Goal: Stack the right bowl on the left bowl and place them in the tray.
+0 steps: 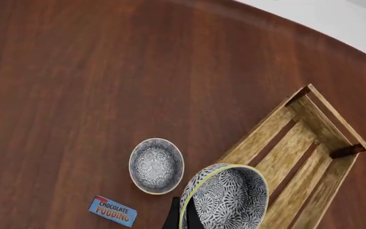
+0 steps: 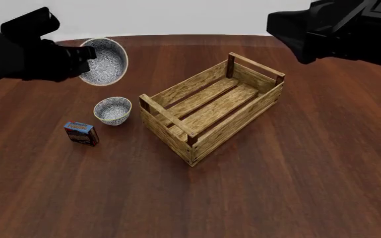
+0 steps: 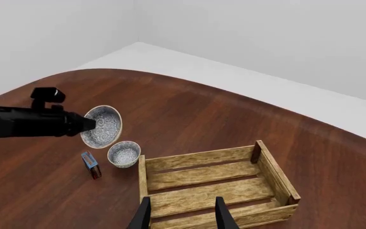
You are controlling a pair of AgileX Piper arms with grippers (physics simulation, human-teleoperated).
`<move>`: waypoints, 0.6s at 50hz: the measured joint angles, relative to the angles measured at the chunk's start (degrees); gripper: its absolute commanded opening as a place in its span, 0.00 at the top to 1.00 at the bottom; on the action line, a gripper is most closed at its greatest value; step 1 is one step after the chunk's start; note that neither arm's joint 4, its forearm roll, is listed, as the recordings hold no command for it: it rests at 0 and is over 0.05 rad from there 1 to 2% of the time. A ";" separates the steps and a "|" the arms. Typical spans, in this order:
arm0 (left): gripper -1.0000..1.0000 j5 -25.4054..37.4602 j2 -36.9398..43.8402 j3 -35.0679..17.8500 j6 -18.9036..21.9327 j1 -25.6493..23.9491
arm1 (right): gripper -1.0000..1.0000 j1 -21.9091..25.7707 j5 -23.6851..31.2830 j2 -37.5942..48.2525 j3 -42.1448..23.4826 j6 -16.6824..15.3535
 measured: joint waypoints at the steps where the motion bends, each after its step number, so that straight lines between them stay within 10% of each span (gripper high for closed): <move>1: 1.00 -0.24 0.19 0.11 -0.01 0.12 | 0.00 0.01 -0.02 0.02 0.01 -0.01; 30: 1.00 -7.82 5.91 3.66 -3.78 1.78 | 0.00 0.11 -0.37 0.67 0.13 -0.29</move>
